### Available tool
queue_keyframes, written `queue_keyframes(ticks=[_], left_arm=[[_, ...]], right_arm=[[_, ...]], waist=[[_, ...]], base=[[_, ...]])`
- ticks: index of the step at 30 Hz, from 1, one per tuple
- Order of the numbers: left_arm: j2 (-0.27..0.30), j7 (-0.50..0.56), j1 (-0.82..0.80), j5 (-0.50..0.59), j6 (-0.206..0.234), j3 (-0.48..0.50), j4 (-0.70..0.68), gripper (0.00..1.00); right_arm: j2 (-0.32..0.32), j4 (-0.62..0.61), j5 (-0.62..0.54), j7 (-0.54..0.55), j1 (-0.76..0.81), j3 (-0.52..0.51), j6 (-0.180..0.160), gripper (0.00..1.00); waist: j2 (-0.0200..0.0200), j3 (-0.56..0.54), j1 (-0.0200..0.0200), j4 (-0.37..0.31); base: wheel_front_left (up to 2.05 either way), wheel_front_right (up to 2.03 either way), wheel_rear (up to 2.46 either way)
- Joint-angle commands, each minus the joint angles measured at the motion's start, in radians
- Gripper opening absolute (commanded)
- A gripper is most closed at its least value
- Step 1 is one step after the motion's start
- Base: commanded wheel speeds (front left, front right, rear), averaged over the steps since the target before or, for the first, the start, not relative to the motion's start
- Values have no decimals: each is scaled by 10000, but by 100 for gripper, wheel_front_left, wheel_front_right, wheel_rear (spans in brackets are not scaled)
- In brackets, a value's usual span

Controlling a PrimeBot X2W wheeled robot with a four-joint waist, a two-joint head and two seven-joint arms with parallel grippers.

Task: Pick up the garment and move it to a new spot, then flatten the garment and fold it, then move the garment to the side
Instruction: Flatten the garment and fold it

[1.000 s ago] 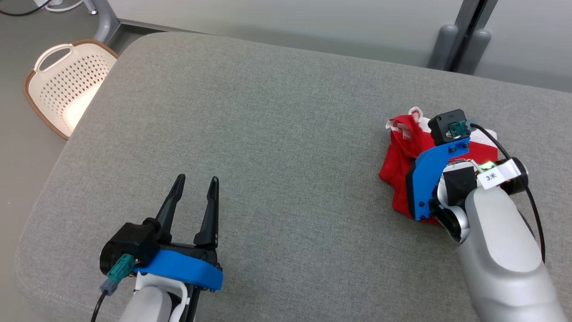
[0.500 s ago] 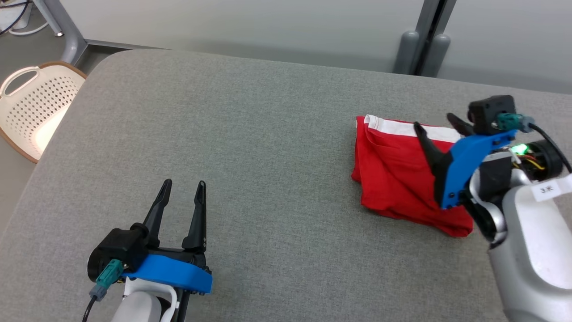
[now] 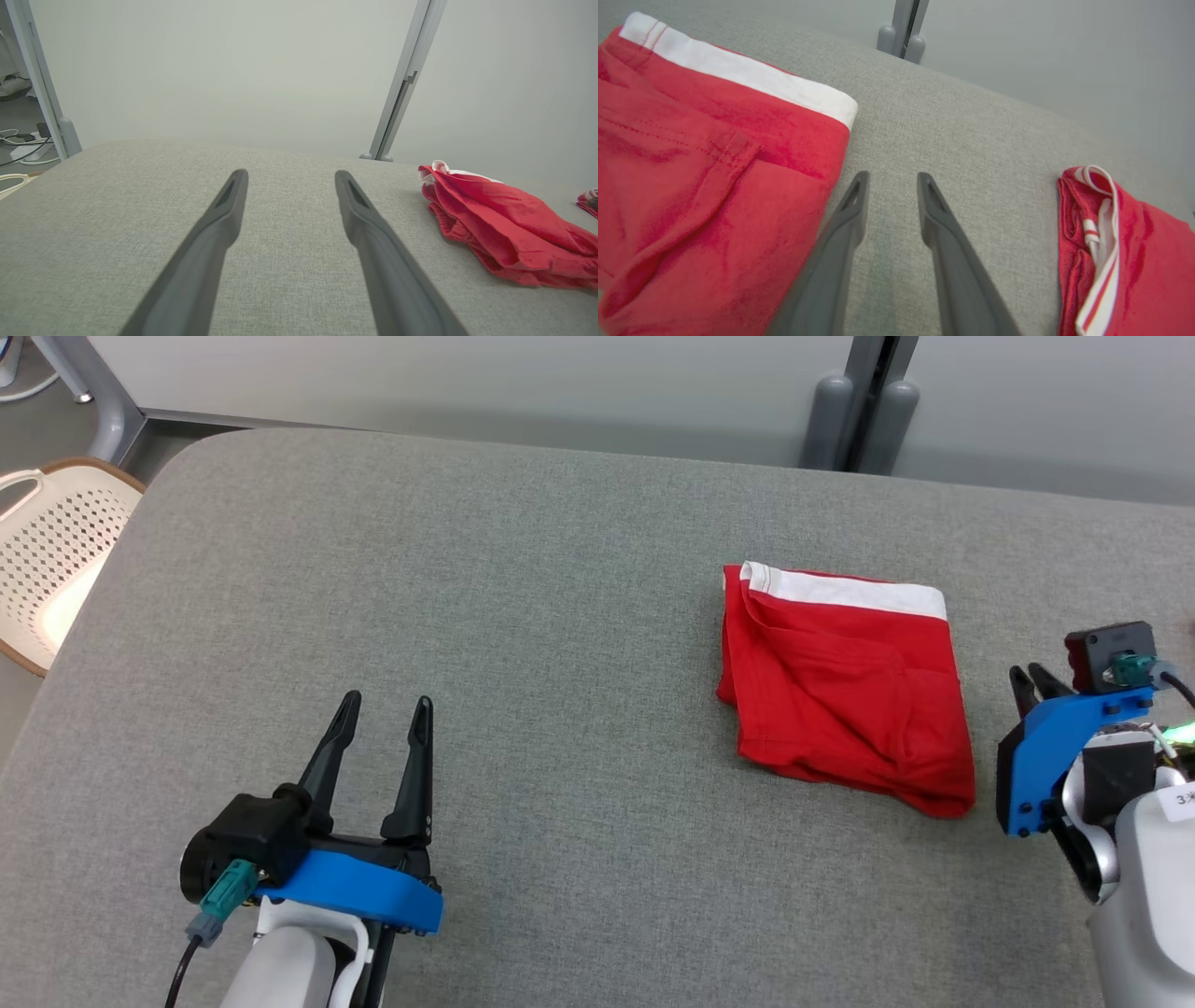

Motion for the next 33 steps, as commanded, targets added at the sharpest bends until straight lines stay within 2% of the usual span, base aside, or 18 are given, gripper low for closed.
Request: queue_keyframes(ticks=[1, 5, 12, 20, 25, 26, 27, 28, 33], left_arm=[[64, -40, -174, 2, -8, 6, 16, 100], [114, -40, -242, 14, -8, 0, 88, 100], [165, -40, -228, 22, -8, 37, 140, 100], [150, -40, 43, 37, -7, 184, 171, 100], [155, -40, 218, 5, 22, 435, 228, 100], [164, -40, 253, 6, 27, 478, 258, 100], [175, -40, 300, 12, 28, 522, 290, 100], [186, -40, 340, 18, 32, 551, 321, 100], [273, -40, 531, 51, 73, 702, 402, 100]], right_arm=[[68, 62, -68, -19, 91, 47, 2, 0], [293, 536, 41, -22, -76, 612, 2, 0], [700, 760, 612, 4, -146, 2551, 2, 0], [963, 0, 1922, 146, 354, 5565, 2, 0], [1095, -932, 2767, -141, 842, 6222, 2, 0], [1141, -1133, 2942, -247, 1027, 6101, 2, 11], [1193, -1351, 3066, -429, 1228, 5806, 2, 35], [1241, -1581, 3096, -595, 1420, 5491, 2, 100], [1493, -2723, 2778, -1414, 2464, 3827, 3, 100]], waist=[[0, 19, 0, 16], [0, 30, 0, 57], [0, -87, 0, 113], [0, -362, 0, 22], [0, -594, 0, -205], [0, -650, 0, -258], [0, -731, 0, -308], [0, -790, 0, -355], [0, -974, 0, -777]], base=[[0, 0, 0], [0, 0, 0], [0, 0, 0], [0, 0, 0], [0, 0, 0], [0, 0, 0], [0, 0, 0], [0, 0, 0], [0, 0, 0]])
